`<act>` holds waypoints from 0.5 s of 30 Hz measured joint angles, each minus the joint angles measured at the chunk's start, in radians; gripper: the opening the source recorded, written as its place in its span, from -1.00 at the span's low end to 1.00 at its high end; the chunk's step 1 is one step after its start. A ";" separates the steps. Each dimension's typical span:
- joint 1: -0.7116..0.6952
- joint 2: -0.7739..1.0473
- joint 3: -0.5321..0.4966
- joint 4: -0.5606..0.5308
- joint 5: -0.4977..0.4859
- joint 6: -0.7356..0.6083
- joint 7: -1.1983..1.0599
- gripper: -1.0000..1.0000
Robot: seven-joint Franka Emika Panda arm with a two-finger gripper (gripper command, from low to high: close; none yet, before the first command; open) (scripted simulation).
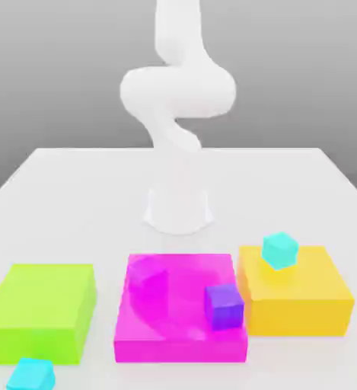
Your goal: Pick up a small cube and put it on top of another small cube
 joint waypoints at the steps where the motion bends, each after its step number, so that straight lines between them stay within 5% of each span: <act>1: 0.005 0.039 -0.017 0.002 0.009 0.010 -0.015 0.00; 15: 0.032 0.550 -0.206 0.030 0.159 0.135 -0.240 0.00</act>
